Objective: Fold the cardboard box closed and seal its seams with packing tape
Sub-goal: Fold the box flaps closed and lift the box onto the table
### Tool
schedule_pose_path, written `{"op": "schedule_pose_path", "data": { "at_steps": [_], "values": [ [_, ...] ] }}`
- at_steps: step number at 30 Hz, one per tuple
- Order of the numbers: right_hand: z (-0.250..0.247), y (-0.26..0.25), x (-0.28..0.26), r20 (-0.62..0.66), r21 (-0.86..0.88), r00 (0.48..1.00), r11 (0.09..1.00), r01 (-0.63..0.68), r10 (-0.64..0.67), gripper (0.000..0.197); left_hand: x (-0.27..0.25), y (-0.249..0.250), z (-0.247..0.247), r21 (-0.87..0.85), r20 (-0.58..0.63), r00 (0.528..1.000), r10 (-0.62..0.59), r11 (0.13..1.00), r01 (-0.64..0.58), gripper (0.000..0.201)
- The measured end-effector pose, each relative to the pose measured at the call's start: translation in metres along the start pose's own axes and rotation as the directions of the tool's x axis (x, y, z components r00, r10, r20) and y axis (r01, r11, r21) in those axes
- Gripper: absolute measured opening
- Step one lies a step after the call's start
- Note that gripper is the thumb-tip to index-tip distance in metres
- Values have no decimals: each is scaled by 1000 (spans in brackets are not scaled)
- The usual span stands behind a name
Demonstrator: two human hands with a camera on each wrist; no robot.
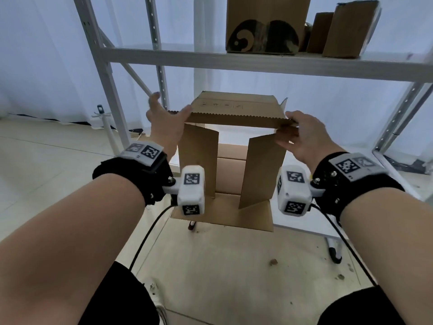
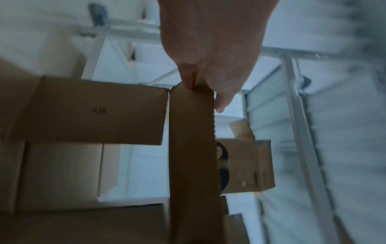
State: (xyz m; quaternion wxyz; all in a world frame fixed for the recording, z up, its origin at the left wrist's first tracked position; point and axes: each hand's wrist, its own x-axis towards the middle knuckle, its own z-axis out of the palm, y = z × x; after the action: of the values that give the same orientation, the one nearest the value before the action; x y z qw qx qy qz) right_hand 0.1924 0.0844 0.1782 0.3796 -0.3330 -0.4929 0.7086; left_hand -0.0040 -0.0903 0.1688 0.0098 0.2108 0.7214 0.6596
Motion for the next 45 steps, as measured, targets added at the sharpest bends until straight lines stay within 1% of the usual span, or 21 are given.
{"op": "schedule_pose_path", "data": {
  "at_steps": [2,3,5,6,7,9,11,13,15,18,20,21,23,24,25,26,27,30,36,39,45],
  "values": [
    [1,1,4,-78,-98,996,995,31,-39,36,-13,4,0,275,89,988,130,950,-149,74],
    [0,2,4,-116,-152,991,987,45,-63,40,-17,2,-1,441,136,976,167,873,-211,70],
    [-3,4,3,-138,-246,987,968,51,-87,51,-26,1,-4,756,198,943,266,571,-320,59],
    [-6,6,3,-129,-274,988,961,45,-83,57,-30,0,-4,827,233,914,332,427,-366,51],
    [-9,8,3,-115,-293,991,956,30,-66,61,-32,-1,-4,854,268,888,374,334,-399,42],
    [-14,14,-1,-87,-328,996,945,-22,-6,58,-32,-3,1,836,385,842,377,244,-492,31],
    [-17,23,-4,-68,-394,997,917,-61,37,36,-31,-9,5,752,553,796,247,264,-605,37],
    [-20,36,-2,-58,-472,997,879,-68,45,26,-32,-16,9,730,632,769,96,257,-633,57],
    [-22,45,4,-38,-514,999,857,-33,16,36,-32,-24,13,749,621,780,76,234,-619,61],
    [-18,48,11,-25,-602,999,798,6,-27,40,-27,-31,16,766,570,814,107,287,-574,50],
    [-13,46,16,-35,-715,998,699,10,-50,66,-21,-34,17,779,544,835,83,318,-540,50],
    [-11,43,17,-17,-802,995,595,44,-96,78,-18,-35,17,781,535,842,65,342,-523,54],
    [-3,34,16,119,-953,973,251,167,-197,88,-10,-35,18,784,538,843,10,362,-504,66],
    [2,28,14,222,-968,953,73,241,-205,90,-6,-34,18,788,546,838,-22,353,-504,74],
    [7,22,13,308,-951,936,-63,301,-171,92,-1,-31,17,792,555,830,-53,338,-508,82],
    [13,18,14,364,-927,924,-142,347,-114,95,4,-29,18,795,564,822,-83,325,-513,91],
    [18,15,17,385,-911,921,-177,371,-52,99,9,-26,19,794,576,810,-111,315,-521,100],
    [26,9,25,360,-904,930,-219,366,66,113,23,-20,24,784,610,775,-164,268,-560,118],
    [22,9,49,334,-900,931,-243,361,145,128,45,-14,36,738,674,721,-164,96,-668,135],
    [18,17,61,368,-899,921,-203,388,128,129,51,-16,41,720,688,709,-154,29,-693,137],
    [28,34,65,446,-871,893,-205,447,51,127,56,-29,30,726,687,724,-67,8,-688,137]
  ]
}}
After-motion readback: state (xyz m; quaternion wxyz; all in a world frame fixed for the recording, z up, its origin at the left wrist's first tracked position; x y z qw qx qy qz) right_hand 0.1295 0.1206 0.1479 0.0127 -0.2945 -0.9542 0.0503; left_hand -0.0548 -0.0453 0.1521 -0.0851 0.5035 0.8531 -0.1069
